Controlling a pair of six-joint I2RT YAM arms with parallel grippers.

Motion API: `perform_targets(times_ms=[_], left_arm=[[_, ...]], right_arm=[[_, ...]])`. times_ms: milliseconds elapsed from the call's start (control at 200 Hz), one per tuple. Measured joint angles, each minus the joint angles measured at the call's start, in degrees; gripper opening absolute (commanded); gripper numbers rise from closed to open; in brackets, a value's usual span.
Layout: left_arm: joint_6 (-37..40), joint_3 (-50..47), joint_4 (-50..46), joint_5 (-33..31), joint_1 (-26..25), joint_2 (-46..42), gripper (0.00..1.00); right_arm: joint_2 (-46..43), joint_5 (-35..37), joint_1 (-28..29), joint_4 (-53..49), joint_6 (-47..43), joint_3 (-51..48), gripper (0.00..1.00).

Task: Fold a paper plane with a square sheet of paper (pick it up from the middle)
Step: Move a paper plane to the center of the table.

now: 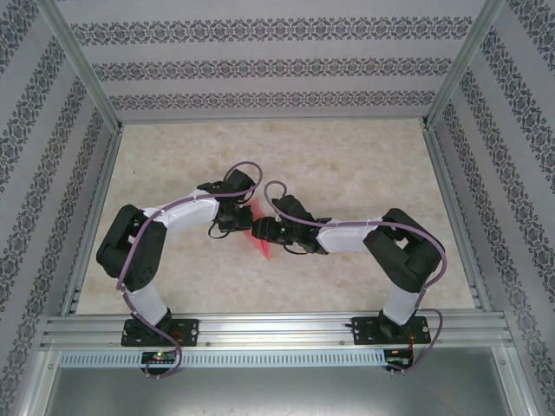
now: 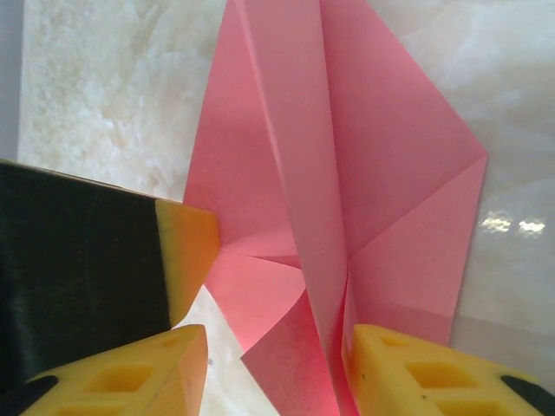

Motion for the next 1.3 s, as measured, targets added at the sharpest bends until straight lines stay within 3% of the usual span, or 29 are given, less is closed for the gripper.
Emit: perform_targets(times_ms=[80,515,789,1054,1299], left_arm=[[0.0,0.0,0.0,0.0,0.0,0.0,0.15],[0.0,0.0,0.2,0.4,0.0,0.0,0.15],[-0.3,-0.9,1.2,3.4,0.4,-0.9,0.26],[-2.2,-3.1,1.9,4.9,2.4,-14.1,0.4],[-4.2,-7.4,2.1,-0.2,6.6,-24.2,0.41]], right_arm=[[0.5,0.3,0.2,-1.4,-1.0,0.6,0.35],[3.4,2.9,1.2,-9.6,-4.8,5.5,0.26],[4.6,4.6,1.9,-14.2,-6.9,8.0,0.07],[1.1,15.0,2.8,-31.5,-9.9,16.3,0.07],[0.0,24.3,2.8,-44.6,-11.5,23.0,0.12]])
